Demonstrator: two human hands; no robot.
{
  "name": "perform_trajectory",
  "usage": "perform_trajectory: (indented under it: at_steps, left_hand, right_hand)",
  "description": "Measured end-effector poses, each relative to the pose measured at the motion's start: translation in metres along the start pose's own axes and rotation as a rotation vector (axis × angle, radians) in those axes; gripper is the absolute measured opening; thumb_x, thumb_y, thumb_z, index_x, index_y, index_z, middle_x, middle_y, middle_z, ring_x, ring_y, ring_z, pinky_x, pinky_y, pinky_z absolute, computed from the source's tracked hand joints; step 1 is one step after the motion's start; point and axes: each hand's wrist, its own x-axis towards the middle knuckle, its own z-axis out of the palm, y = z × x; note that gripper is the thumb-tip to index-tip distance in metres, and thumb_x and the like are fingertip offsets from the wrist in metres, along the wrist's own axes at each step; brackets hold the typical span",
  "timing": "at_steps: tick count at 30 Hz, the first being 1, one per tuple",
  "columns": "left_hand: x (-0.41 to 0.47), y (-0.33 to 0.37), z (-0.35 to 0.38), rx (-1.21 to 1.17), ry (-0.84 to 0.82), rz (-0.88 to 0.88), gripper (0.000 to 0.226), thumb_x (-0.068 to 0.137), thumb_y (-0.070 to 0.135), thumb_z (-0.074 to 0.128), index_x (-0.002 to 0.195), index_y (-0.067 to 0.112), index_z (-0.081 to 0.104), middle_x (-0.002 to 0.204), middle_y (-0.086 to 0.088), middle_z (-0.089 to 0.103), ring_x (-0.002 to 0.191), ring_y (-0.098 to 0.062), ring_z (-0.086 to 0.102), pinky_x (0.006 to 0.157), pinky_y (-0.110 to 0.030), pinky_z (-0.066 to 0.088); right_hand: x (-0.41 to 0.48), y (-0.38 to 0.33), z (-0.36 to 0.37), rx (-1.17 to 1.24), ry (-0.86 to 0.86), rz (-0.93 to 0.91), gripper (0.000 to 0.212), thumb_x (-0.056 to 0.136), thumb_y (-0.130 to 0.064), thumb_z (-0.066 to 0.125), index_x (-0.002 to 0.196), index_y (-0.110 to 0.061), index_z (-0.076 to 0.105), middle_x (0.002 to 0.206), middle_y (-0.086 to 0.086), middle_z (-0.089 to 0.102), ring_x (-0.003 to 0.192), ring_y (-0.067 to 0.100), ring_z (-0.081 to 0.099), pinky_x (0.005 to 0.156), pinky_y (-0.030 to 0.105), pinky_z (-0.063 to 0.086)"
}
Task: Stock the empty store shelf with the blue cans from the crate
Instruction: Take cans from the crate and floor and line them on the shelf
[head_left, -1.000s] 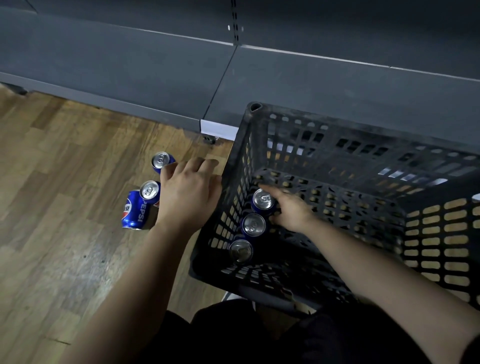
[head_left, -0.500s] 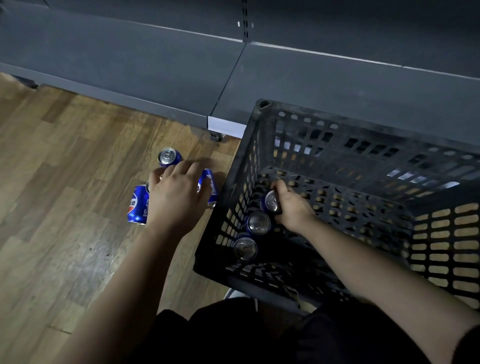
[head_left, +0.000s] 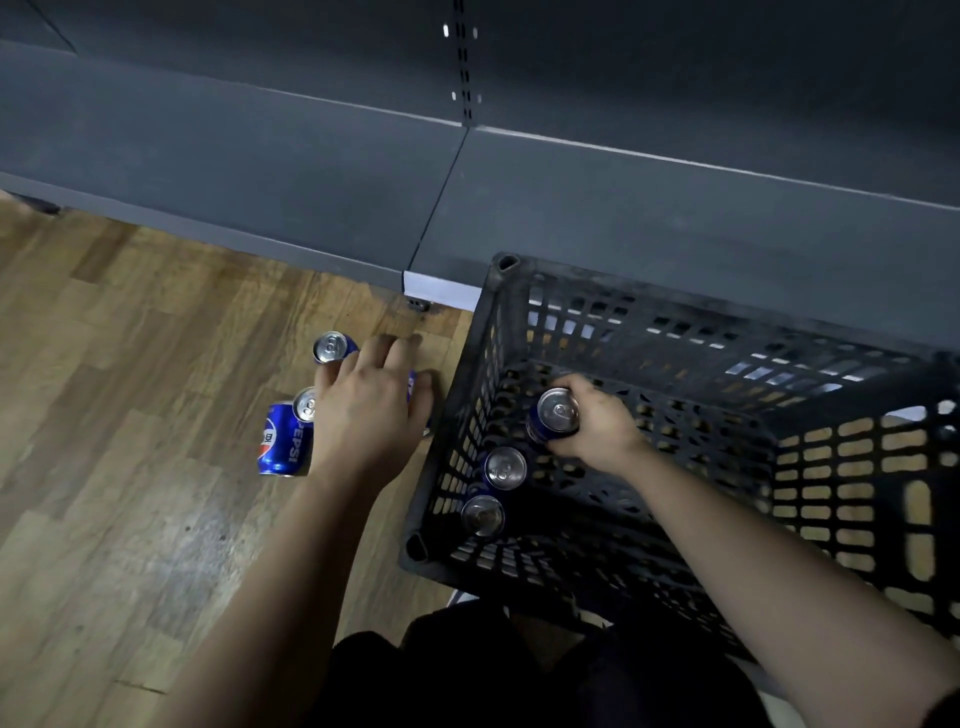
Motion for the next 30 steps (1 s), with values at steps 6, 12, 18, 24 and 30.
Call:
perform_trajectory:
  at_steps: [6, 12, 18, 24, 30]
  left_hand:
    - [0.000, 0.021, -0.087, -0.011, -0.055, 0.067, 0.036, 0.089, 0.033, 0.039, 0.116, 0.017, 0.056, 0.113, -0.004, 0.061, 0.095, -0.029, 0.059, 0.086, -0.043, 0.037]
    - [0.007, 0.053, -0.224, -0.040, -0.016, 0.103, 0.043, 0.083, 0.032, 0.037, 0.117, 0.016, 0.058, 0.112, -0.007, 0.062, 0.090, -0.031, 0.061, 0.086, -0.042, 0.039]
    - [0.023, 0.086, -0.364, -0.046, 0.025, 0.170, 0.051, 0.085, 0.040, 0.030, 0.123, 0.018, 0.057, 0.116, -0.005, 0.062, 0.098, -0.028, 0.060, 0.089, -0.040, 0.037]
    - [0.040, 0.114, -0.468, -0.040, 0.126, 0.240, 0.041, 0.088, 0.034, 0.042, 0.120, 0.017, 0.060, 0.113, -0.005, 0.065, 0.093, -0.029, 0.063, 0.087, -0.041, 0.041]
    - [0.064, 0.130, -0.549, -0.024, 0.242, 0.314, 0.036, 0.089, 0.031, 0.047, 0.119, 0.017, 0.060, 0.113, -0.004, 0.065, 0.094, -0.027, 0.064, 0.088, -0.042, 0.041]
  right_hand:
    - [-0.057, -0.065, -0.064, 0.041, 0.028, 0.014, 0.074, 0.060, -0.018, 0.087, 0.125, -0.025, 0.051, 0.105, -0.006, 0.066, 0.096, 0.015, 0.062, 0.078, 0.024, 0.043]
    - [-0.124, -0.160, -0.161, 0.042, 0.034, 0.000, 0.073, 0.061, -0.020, 0.086, 0.125, -0.027, 0.052, 0.111, -0.007, 0.066, 0.101, 0.013, 0.062, 0.087, 0.026, 0.047]
    - [-0.178, -0.267, -0.273, 0.079, 0.069, -0.072, 0.066, 0.059, -0.019, 0.087, 0.116, -0.027, 0.054, 0.103, -0.010, 0.065, 0.094, 0.011, 0.062, 0.081, 0.018, 0.046]
    - [-0.218, -0.355, -0.376, 0.113, 0.056, -0.151, 0.059, 0.058, -0.020, 0.084, 0.108, -0.033, 0.055, 0.100, -0.010, 0.068, 0.094, 0.011, 0.065, 0.088, 0.034, 0.052]
    - [-0.251, -0.422, -0.453, 0.149, 0.101, -0.232, 0.055, 0.063, -0.011, 0.085, 0.109, -0.027, 0.059, 0.102, -0.007, 0.070, 0.097, 0.012, 0.066, 0.089, 0.030, 0.052]
